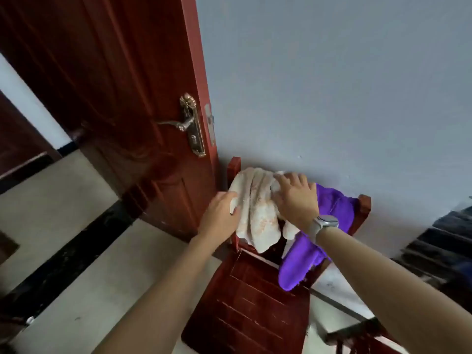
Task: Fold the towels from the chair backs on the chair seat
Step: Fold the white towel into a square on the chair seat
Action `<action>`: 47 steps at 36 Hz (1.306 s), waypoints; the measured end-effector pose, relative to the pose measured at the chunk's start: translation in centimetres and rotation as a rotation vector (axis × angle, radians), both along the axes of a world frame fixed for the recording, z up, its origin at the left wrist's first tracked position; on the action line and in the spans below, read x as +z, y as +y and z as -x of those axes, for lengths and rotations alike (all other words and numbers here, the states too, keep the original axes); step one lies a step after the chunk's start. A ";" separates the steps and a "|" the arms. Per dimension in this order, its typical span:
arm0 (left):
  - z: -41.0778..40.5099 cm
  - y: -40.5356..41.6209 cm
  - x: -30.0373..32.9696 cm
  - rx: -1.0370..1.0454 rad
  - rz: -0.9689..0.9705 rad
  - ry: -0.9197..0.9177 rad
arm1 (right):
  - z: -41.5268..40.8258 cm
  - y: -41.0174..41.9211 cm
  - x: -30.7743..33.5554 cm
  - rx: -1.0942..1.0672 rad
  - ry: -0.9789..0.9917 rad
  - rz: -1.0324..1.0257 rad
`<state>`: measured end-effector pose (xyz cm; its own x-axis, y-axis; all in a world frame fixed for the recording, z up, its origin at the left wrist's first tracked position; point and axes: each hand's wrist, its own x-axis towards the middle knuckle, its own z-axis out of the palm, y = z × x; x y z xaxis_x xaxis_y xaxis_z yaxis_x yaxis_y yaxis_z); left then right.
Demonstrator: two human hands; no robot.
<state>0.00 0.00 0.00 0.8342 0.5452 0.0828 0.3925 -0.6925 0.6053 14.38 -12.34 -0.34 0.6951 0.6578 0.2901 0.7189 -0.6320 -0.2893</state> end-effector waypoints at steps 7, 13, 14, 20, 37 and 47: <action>-4.2 3.9 -1.2 -0.063 0.012 -0.003 | -3.3 4.2 -1.1 0.044 -0.112 0.326; -4.4 5.7 -1.8 -0.120 0.089 -0.077 | -3.1 5.0 -0.5 0.012 0.011 0.069; -4.4 5.9 -1.6 -0.135 0.101 -0.106 | -3.0 5.2 0.0 0.009 0.049 0.017; -3.4 7.3 0.6 -0.223 0.177 -0.317 | 0.3 6.2 4.9 0.091 0.254 -0.390; 9.6 6.9 -3.3 -0.620 0.198 0.034 | 17.3 -0.9 -3.2 -0.073 0.893 -0.035; 11.2 5.3 -4.0 -0.565 0.533 -0.022 | 22.5 -2.1 -5.9 -0.262 1.332 -0.433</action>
